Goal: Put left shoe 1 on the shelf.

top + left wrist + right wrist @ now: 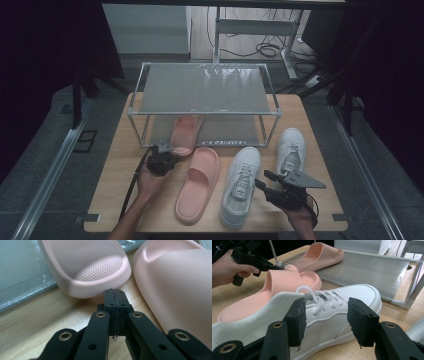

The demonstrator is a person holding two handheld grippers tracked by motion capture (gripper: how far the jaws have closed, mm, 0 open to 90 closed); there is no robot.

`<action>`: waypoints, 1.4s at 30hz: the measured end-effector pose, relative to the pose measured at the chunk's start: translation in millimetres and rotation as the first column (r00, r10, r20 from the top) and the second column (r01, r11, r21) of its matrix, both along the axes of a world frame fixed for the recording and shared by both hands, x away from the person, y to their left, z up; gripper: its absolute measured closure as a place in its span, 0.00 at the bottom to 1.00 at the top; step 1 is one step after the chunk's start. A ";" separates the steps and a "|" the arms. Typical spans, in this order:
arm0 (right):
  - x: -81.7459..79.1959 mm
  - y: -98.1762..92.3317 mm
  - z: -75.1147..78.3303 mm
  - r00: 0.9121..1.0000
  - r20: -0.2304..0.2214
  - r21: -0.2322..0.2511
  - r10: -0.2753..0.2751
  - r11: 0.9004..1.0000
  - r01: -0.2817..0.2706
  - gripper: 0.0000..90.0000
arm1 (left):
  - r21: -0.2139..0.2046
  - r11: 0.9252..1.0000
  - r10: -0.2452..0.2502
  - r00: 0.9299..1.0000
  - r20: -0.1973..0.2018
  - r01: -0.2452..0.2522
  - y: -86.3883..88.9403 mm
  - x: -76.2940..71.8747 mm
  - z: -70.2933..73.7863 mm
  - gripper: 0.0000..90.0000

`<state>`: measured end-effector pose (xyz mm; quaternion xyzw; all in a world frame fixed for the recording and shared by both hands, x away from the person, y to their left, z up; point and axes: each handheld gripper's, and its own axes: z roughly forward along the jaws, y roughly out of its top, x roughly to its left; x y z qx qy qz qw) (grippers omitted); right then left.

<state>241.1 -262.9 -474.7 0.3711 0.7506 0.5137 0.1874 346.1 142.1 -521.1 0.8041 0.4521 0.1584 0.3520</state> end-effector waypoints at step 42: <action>0.6 0.4 -1.3 1.000 -0.003 -0.004 0.002 1.000 -0.002 0.55 | 0.002 1.000 0.024 1.000 -0.016 -0.024 -29.6 46.8 -4.3 0.99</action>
